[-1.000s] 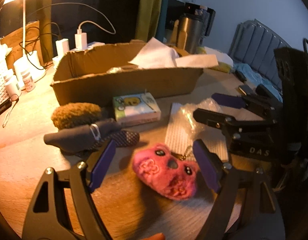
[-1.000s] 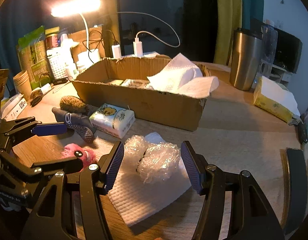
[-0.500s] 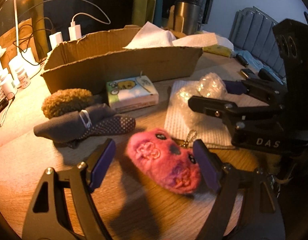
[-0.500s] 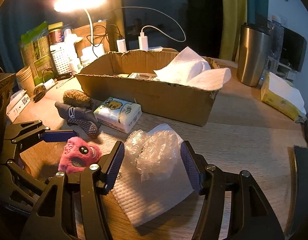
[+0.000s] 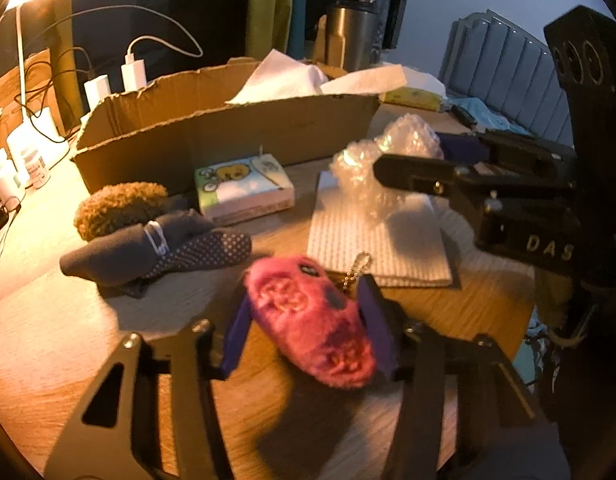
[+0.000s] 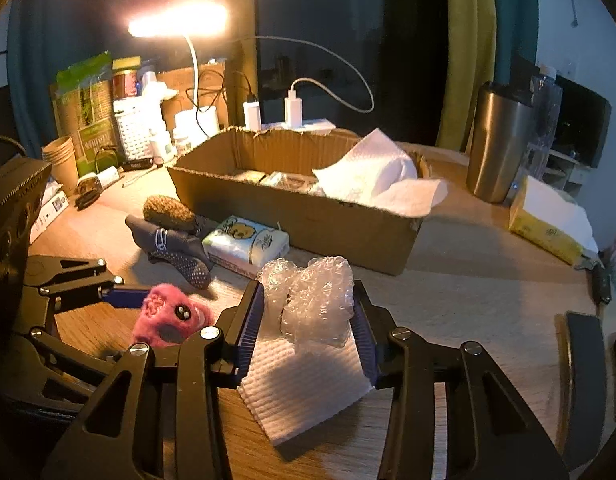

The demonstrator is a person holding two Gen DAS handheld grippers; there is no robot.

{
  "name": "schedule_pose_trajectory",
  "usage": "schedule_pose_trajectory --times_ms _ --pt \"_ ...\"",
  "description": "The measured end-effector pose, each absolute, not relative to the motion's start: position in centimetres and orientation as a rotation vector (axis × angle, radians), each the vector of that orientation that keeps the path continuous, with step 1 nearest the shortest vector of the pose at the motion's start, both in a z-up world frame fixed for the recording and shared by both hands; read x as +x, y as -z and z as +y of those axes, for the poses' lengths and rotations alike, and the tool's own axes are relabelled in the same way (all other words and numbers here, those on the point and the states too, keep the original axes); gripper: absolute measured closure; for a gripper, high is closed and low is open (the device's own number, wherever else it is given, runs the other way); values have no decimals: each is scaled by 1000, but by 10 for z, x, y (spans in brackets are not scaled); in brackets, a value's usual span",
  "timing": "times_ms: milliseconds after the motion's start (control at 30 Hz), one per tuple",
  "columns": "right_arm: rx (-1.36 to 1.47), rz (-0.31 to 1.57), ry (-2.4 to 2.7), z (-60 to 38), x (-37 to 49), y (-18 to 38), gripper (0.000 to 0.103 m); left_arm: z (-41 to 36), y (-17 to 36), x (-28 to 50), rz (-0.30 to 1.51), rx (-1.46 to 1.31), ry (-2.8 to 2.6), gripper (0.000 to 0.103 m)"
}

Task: Organize soft objects
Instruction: 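Grasp the bubble-wrap bundle from the white cloth with the right gripper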

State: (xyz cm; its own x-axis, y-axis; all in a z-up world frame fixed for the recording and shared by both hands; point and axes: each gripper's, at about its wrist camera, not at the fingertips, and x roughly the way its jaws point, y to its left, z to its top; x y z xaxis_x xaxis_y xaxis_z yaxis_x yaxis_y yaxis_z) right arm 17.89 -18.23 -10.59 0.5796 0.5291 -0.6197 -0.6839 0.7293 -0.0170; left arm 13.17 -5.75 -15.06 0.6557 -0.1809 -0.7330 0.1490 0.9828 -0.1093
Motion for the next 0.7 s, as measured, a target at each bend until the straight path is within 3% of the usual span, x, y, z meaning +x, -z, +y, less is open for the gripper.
schedule_pose_trajectory --times_ms 700 --pt "-260 591 -722 -185 175 93 58 -52 148 122 813 -97 249 72"
